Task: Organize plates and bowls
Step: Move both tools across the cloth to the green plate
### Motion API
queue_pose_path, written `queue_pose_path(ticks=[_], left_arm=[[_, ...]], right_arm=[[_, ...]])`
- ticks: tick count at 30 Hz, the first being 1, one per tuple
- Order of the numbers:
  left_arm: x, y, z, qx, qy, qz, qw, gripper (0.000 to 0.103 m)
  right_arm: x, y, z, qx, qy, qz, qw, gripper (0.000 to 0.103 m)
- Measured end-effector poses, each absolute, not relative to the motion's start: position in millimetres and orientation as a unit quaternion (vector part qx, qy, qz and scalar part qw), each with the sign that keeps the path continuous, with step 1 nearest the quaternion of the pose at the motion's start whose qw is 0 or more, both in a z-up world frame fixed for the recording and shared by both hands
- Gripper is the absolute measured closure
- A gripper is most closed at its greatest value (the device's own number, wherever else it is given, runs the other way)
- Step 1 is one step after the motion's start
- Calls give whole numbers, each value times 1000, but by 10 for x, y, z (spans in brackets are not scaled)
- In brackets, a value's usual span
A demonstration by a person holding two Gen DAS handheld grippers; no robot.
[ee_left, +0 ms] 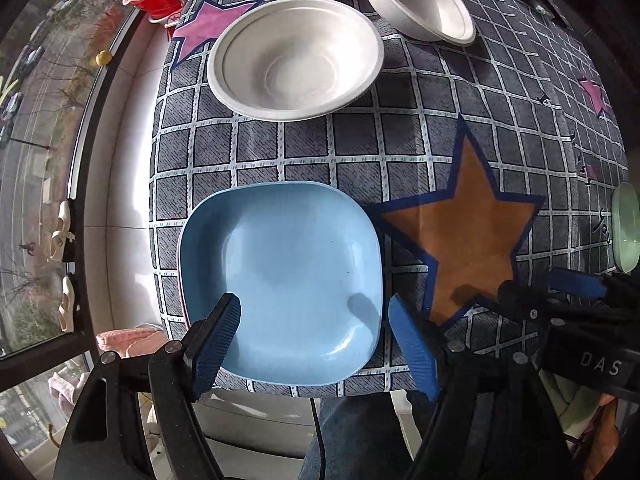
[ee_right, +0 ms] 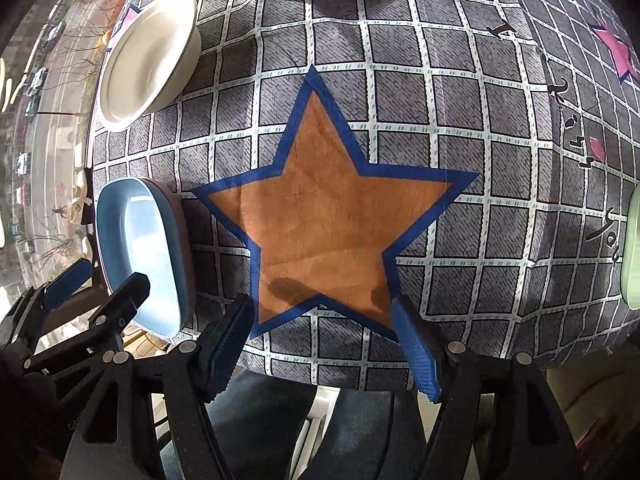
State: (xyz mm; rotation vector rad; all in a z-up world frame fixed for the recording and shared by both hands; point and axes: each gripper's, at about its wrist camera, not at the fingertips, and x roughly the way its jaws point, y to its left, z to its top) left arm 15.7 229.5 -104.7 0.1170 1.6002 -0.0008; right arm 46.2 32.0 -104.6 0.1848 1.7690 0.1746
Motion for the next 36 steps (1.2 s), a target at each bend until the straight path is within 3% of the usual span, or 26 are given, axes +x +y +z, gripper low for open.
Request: queue_pose_path(ticks=[20,23,36], left_arm=[[376,589,-1090,142,715,-96,678,23],[446,321,-1065,156,709,-116,678,22],[723,-853,-1072,178,705,-189,660,22]], right_arm=[[174,-1329,-1079,178,742,-49,644,31],[166,-1556,-1061,189,730,-64,653,10],[400,-2782,-1093,182,705,-147,669,10]])
